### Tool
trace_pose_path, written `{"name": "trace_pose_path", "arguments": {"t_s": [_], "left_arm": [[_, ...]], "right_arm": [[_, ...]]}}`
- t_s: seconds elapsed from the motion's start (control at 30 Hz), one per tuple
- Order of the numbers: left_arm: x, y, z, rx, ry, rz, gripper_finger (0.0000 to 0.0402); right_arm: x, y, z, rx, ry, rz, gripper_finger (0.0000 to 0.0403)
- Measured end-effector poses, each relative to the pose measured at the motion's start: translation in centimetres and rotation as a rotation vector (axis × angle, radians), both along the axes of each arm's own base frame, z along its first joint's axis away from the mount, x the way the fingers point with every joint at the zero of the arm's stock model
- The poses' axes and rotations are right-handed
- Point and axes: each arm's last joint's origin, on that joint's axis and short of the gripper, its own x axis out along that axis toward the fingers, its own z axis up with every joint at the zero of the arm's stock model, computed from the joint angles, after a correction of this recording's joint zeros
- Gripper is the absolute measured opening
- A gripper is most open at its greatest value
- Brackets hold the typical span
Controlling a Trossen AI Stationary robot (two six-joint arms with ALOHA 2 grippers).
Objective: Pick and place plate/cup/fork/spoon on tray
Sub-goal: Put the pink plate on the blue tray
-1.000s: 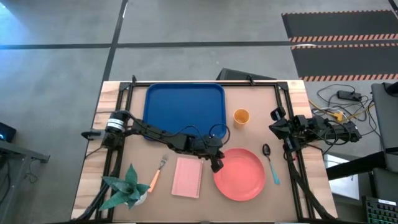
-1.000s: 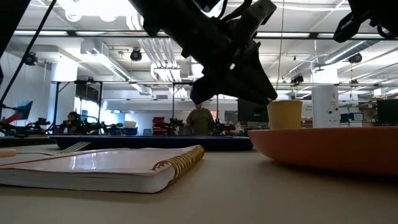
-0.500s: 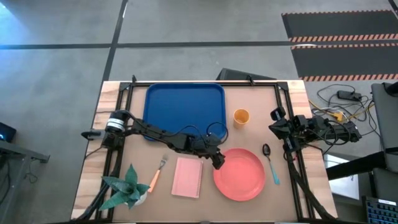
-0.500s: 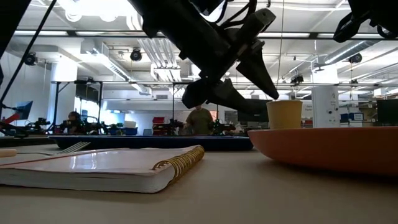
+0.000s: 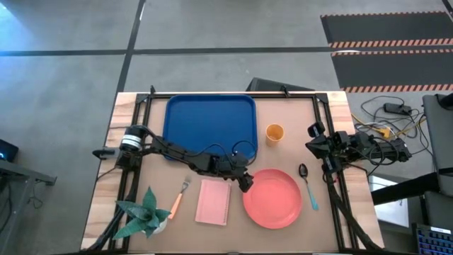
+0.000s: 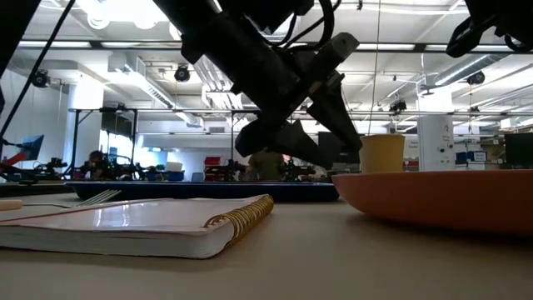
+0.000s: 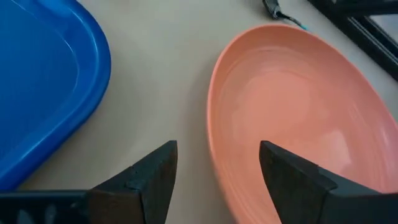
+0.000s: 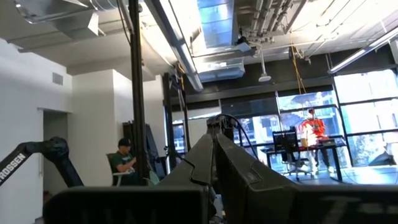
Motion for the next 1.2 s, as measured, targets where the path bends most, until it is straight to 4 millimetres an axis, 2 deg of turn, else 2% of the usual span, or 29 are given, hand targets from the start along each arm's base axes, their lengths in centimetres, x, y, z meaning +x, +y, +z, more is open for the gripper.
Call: {"name": "trace_pose_path", "arguments": {"t_s": [0.27, 0.6, 0.97, 1.2], "left_arm": [[0.7, -0.4, -2.1, 0.002, 0.008, -0.008, 0.0210], [0.8, -0.4, -2.4, 0.014, -0.006, 0.010, 0.0203], [1.1, -0.6, -3.6, 0.016, 0.002, 0.007, 0.0130], [1.1, -0.7, -3.6, 0.017, -0.002, 0.003, 0.0056]], "right_arm": [[0.1, 0.0, -0.1, -0.002, 0.012, -0.003, 0.0009], [0.1, 0.0, -0.1, -0.005, 0.016, -0.011, 0.0009], [0.1, 0.0, -0.2, -0.007, 0.019, -0.011, 0.0009], [0.1, 0.0, -0.2, -0.007, 0.019, -0.011, 0.0009]]}}
